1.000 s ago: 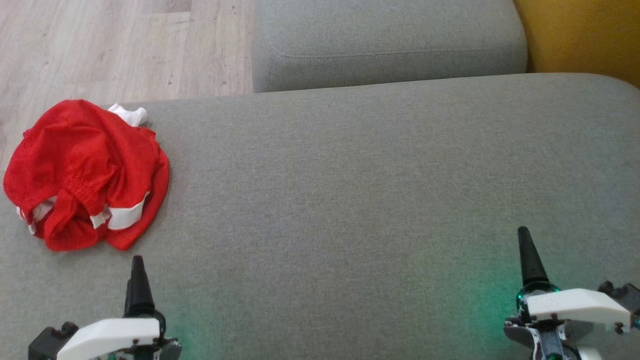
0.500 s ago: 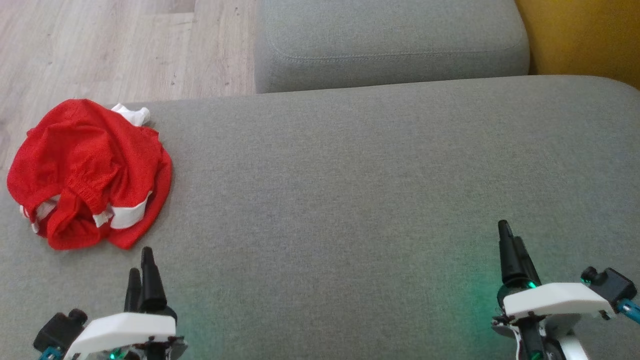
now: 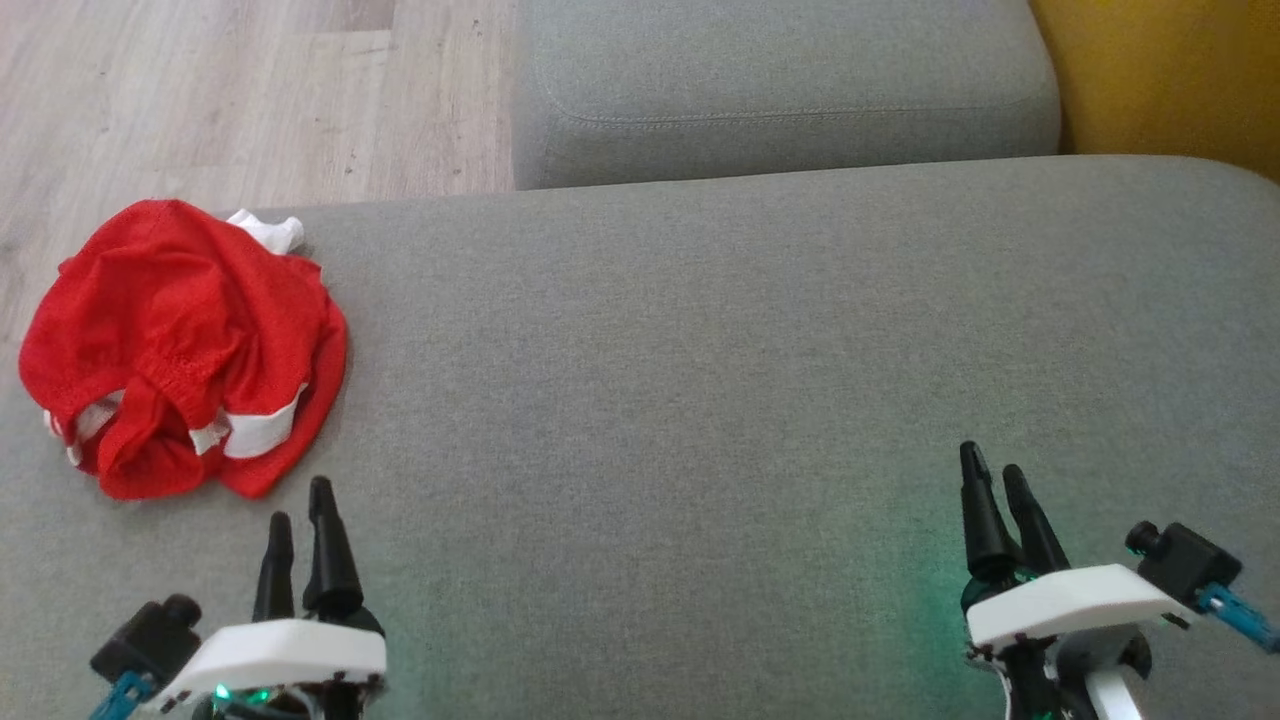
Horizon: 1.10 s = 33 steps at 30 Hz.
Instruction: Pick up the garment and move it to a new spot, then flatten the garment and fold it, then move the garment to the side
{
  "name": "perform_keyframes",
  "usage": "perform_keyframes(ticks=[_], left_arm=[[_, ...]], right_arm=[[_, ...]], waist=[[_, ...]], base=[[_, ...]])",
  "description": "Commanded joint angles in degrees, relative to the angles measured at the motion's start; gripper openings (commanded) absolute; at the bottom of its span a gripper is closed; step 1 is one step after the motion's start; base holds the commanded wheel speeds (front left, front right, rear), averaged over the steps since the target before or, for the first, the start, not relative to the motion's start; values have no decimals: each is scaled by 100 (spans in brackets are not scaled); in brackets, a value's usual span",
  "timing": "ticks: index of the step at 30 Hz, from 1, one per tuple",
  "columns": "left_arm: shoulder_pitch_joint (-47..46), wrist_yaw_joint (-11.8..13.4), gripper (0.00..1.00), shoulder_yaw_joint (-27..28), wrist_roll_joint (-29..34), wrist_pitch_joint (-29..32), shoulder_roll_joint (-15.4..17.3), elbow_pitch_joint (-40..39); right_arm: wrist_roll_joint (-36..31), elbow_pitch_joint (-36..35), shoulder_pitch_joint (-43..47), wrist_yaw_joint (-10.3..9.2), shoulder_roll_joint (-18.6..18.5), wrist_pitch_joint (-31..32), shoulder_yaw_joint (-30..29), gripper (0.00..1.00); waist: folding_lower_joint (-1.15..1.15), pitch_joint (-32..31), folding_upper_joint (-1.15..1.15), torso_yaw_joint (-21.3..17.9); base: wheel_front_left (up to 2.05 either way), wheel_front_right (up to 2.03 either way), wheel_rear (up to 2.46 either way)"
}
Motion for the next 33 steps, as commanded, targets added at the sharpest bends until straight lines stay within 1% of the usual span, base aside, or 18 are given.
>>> perform_keyframes(ticks=[1,21,31,33], left_arm=[[-193,36,100,42,181,-68,52,-221],[-180,12,100,-235,1623,-404,60,-181],[-186,110,100,-327,2347,-572,65,-85],[-181,142,100,-354,2552,-623,66,-3]], right_arm=[[-186,-211,-312,-2,-51,-78,111,100],[-1706,-259,-356,-3,-61,-415,434,100],[-2440,-286,-360,-3,-66,-584,503,100],[-2668,-287,-359,-3,-67,-635,509,100]], waist=[[0,-3,0,2],[0,-49,0,20],[0,-62,0,21],[0,-65,0,15]], base=[[0,0,0],[0,0,0],[0,0,0],[0,0,0]])
